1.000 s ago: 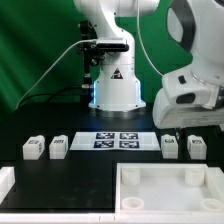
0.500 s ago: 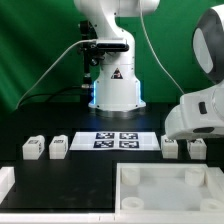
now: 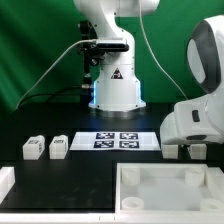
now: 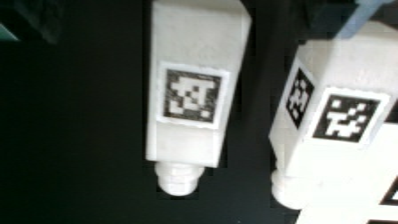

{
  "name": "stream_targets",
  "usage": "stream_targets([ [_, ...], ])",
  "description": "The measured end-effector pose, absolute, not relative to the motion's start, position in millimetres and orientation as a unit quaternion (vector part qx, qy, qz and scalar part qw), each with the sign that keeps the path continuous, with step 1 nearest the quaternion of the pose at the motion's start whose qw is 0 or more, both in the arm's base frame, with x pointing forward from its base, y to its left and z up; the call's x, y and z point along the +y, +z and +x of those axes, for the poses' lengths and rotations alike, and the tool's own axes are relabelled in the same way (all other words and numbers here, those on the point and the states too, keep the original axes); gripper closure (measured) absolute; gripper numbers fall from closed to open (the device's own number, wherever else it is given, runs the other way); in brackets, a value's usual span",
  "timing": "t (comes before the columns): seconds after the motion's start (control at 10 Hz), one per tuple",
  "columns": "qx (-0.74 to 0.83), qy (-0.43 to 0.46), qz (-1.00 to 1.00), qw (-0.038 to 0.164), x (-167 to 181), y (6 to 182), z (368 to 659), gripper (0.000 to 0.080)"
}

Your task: Assemble one leg

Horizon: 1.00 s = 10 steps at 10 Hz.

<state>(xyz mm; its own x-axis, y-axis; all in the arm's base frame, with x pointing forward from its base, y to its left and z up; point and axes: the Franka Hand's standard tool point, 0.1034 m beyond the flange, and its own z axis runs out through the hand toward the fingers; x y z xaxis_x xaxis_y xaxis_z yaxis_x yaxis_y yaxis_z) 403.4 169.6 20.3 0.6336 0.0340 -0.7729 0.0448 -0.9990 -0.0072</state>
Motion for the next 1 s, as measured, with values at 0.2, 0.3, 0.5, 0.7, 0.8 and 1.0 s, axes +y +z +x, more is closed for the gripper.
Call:
stream_targets([
  [0.2, 0.009, -0.454, 0.891, 0.019, 172.1, 14.7, 397.5, 0.015],
  [0.3, 0.009, -0.456, 0.89, 0.019, 172.0, 13.1, 398.7, 0.015],
  [0.5, 0.009, -0.456, 0.89, 0.019, 172.0, 12.9, 398.6, 0.0274],
  [0.7, 0.01, -0.457, 0.889, 0.019, 172.0, 13.0, 398.3, 0.0509],
  [0.8, 0.01, -0.457, 0.889, 0.019, 172.0, 13.0, 398.3, 0.0509],
  [1.0, 0.01, -0.457, 0.889, 0.019, 172.0, 13.0, 398.3, 0.0509],
])
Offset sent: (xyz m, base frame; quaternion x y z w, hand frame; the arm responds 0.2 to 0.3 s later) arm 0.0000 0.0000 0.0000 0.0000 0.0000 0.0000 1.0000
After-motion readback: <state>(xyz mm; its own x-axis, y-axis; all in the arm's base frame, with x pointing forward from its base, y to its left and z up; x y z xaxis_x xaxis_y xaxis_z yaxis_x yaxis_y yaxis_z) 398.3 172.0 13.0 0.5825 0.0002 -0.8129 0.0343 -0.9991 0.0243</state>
